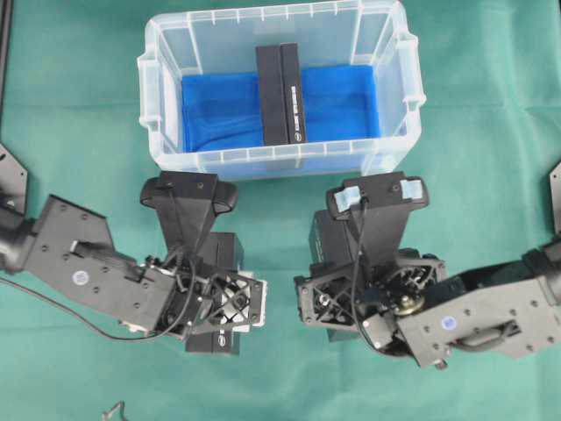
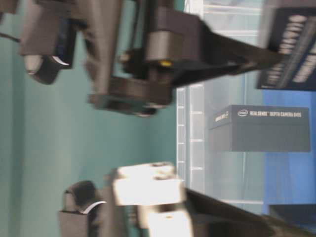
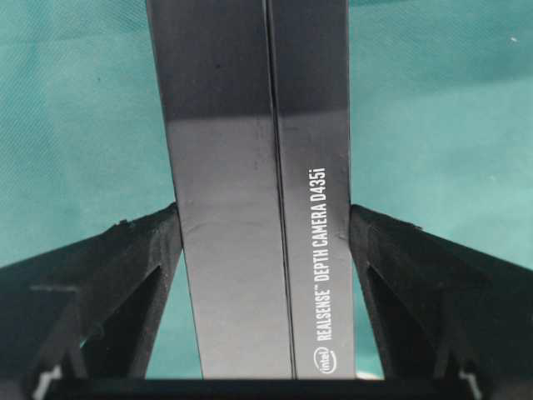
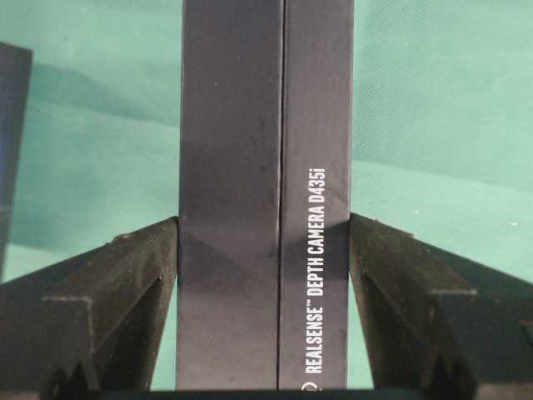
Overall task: Take the box out of the case with both arms.
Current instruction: 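Lower both boxes onto the tablecloth and open both grippers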
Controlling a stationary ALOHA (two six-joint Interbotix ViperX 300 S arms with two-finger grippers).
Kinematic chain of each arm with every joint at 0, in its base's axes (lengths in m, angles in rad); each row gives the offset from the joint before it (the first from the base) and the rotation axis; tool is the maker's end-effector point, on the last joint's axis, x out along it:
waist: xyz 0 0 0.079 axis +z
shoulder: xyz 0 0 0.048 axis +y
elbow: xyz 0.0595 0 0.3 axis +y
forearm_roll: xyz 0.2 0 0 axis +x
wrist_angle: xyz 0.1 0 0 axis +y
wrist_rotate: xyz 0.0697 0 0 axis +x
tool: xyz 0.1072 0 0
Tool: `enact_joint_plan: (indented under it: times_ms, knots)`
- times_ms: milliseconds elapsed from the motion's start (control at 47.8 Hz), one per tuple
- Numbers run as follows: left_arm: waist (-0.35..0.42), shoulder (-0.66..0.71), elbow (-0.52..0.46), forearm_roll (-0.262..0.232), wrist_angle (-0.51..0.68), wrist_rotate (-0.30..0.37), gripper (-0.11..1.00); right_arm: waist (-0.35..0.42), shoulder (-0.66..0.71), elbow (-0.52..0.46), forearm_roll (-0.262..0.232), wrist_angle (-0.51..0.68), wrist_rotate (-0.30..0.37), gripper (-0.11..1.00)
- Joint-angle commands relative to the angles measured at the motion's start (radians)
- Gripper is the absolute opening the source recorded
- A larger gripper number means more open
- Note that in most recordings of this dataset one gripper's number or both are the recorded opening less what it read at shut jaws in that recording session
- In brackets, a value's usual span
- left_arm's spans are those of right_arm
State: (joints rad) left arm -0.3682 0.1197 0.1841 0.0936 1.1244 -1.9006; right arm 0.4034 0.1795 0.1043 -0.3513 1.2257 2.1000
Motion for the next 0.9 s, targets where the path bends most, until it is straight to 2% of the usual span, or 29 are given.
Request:
enact_joint_plan:
  times_ms: [0, 627, 669, 774, 878]
  knots:
    - [-0.006, -0.002, -0.005, 0.000, -0.009, -0.006, 0.63, 0.005, -0.014, 0.003, 0.008, -0.034, 0.006, 0.66]
    - [-0.008, -0.002, 0.008, -0.028, -0.051, 0.002, 0.63, 0.005, -0.009, 0.009, 0.008, -0.051, -0.003, 0.66]
    - [-0.008, -0.003, 0.009, -0.031, -0.054, 0.002, 0.63, 0.005, -0.009, 0.009, 0.008, -0.049, -0.006, 0.69]
    - [-0.008, -0.009, 0.021, -0.034, -0.069, 0.002, 0.63, 0.005, -0.011, 0.009, 0.008, -0.049, -0.009, 0.88]
    - [-0.008, -0.017, 0.037, -0.041, -0.103, 0.000, 0.64, 0.006, -0.011, 0.009, 0.008, -0.049, -0.009, 0.93]
